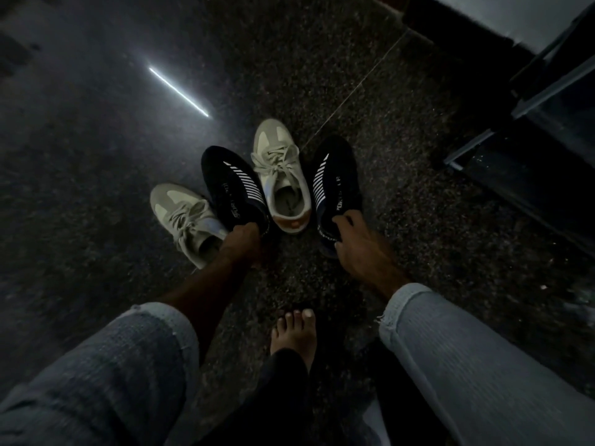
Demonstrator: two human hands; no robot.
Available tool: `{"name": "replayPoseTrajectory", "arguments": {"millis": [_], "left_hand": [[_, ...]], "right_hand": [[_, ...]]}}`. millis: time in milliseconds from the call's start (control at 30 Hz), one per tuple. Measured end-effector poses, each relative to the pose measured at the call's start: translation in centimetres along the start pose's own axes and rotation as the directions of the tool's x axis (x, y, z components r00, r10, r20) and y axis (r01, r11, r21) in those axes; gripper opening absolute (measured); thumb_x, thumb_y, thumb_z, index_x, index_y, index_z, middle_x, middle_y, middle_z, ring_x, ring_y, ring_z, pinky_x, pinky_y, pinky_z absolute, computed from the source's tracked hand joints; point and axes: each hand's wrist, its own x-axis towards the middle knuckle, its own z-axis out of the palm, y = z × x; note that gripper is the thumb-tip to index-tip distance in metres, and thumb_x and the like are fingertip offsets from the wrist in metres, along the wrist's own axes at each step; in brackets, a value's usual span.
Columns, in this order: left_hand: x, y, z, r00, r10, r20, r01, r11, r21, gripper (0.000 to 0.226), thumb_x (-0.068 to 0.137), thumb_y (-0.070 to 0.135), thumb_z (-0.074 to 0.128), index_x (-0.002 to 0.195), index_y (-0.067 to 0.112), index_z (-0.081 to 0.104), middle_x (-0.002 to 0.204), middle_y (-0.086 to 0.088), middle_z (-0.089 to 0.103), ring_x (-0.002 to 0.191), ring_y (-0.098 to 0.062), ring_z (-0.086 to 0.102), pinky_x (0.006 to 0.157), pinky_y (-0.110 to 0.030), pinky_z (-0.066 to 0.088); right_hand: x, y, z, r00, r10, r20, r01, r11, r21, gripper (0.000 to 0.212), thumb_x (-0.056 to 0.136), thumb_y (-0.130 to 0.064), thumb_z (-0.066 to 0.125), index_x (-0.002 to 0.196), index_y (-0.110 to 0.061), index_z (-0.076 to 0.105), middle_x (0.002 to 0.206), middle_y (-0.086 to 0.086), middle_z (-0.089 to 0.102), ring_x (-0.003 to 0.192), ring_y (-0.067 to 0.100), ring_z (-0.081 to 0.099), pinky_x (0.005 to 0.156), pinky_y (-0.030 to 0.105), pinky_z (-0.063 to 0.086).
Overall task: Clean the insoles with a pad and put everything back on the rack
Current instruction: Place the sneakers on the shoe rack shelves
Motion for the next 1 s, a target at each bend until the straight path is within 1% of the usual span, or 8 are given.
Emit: {"name": "replayPoseTrajectory", "arguments": {"millis": [33, 67, 133, 333, 600, 833, 933, 1000], "left_hand": [[-0.6, 0.9, 1.2, 0.994, -0.109, 0.003, 0.107, 0.971, -0.216, 0.051, 0.103, 0.024, 0.017, 0.152, 0.017, 0.005, 0.159, -0.009, 0.012, 0.144, -0.036, 0.012, 0.114, -0.052, 0.016], [-1.4, 0.5, 0.1, 0.991, -0.126, 0.033, 0.130, 0.964, -0.230, 0.051, 0.103, 0.024, 0.017, 0.152, 0.017, 0.005, 0.159, -0.009, 0.012, 0.145, -0.036, 0.012, 0.114, -0.052, 0.016], [-1.9, 0.7, 0.1, 0.992, -0.120, -0.045, 0.108, 0.972, -0.207, 0.051, 0.103, 0.024, 0.016, 0.152, 0.018, 0.005, 0.160, -0.009, 0.012, 0.145, -0.035, 0.011, 0.114, -0.051, 0.015], [-2.0, 0.8, -0.4, 0.997, -0.078, -0.007, 0.076, 0.989, -0.129, 0.051, 0.103, 0.023, 0.016, 0.152, 0.018, 0.007, 0.160, -0.008, 0.013, 0.145, -0.036, 0.011, 0.114, -0.052, 0.014], [-2.2, 0.7, -1.7, 0.995, -0.090, -0.038, 0.078, 0.966, -0.245, 0.051, 0.102, 0.022, 0.016, 0.152, 0.016, 0.009, 0.160, -0.009, 0.015, 0.145, -0.037, 0.016, 0.113, -0.055, 0.016], [-2.6, 0.8, -2.6, 0.998, -0.040, -0.043, 0.029, 0.972, -0.233, 0.052, 0.100, 0.023, 0.017, 0.152, 0.015, 0.010, 0.159, -0.011, 0.017, 0.142, -0.038, 0.020, 0.112, -0.053, 0.020], [-4.3, 1.2, -3.2, 0.991, -0.033, 0.131, 0.047, 0.993, -0.112, 0.052, 0.101, 0.022, 0.017, 0.152, 0.014, 0.007, 0.159, -0.012, 0.014, 0.143, -0.039, 0.017, 0.113, -0.053, 0.019], [-5.4, 2.0, -8.7, 0.992, 0.044, 0.121, -0.029, 0.992, -0.122, 0.051, 0.100, 0.020, 0.016, 0.149, 0.008, 0.013, 0.155, -0.017, 0.021, 0.139, -0.043, 0.024, 0.111, -0.057, 0.024]], "right_hand": [[0.0, 0.0, -0.3, 0.999, -0.014, -0.035, 0.014, 1.000, 0.023, 0.045, 0.095, -0.023, 0.051, 0.138, -0.017, 0.039, 0.148, 0.008, 0.026, 0.111, 0.037, 0.055, 0.093, 0.047, 0.047], [0.0, -0.1, -0.6, 0.997, -0.039, -0.064, 0.042, 0.998, 0.040, 0.045, 0.094, -0.022, 0.052, 0.138, -0.017, 0.040, 0.147, 0.007, 0.028, 0.110, 0.035, 0.055, 0.091, 0.046, 0.048], [-0.1, -0.2, -1.3, 0.990, -0.098, -0.104, 0.104, 0.993, 0.061, 0.047, 0.093, -0.021, 0.055, 0.138, -0.017, 0.041, 0.146, 0.005, 0.030, 0.110, 0.033, 0.056, 0.090, 0.044, 0.049], [0.5, -3.4, -4.3, 0.953, -0.212, -0.214, 0.221, 0.975, 0.015, 0.048, 0.091, -0.026, 0.059, 0.135, -0.018, 0.043, 0.140, 0.006, 0.039, 0.110, 0.031, 0.057, 0.085, 0.044, 0.052], [2.8, -9.8, -10.0, 0.916, -0.371, -0.155, 0.398, 0.892, 0.214, 0.083, 0.083, -0.011, 0.069, 0.151, -0.022, 0.021, 0.158, 0.002, 0.016, 0.140, 0.027, 0.034, 0.108, 0.044, 0.039], [2.5, -7.6, -14.5, 0.936, -0.287, -0.205, 0.324, 0.928, 0.182, 0.049, 0.070, -0.020, 0.080, 0.112, -0.013, 0.057, 0.125, 0.008, 0.051, 0.107, 0.027, 0.058, 0.092, 0.041, 0.049], [1.7, -4.5, -15.4, 0.942, -0.275, -0.193, 0.294, 0.953, 0.076, 0.051, 0.067, -0.013, 0.081, 0.113, -0.008, 0.058, 0.123, 0.014, 0.051, 0.109, 0.030, 0.055, 0.090, 0.036, 0.045], [1.1, -2.2, -15.4, 0.950, -0.249, -0.187, 0.261, 0.964, 0.043, 0.053, 0.066, -0.009, 0.081, 0.115, -0.005, 0.058, 0.123, 0.016, 0.051, 0.111, 0.032, 0.053, 0.089, 0.035, 0.042]]}}
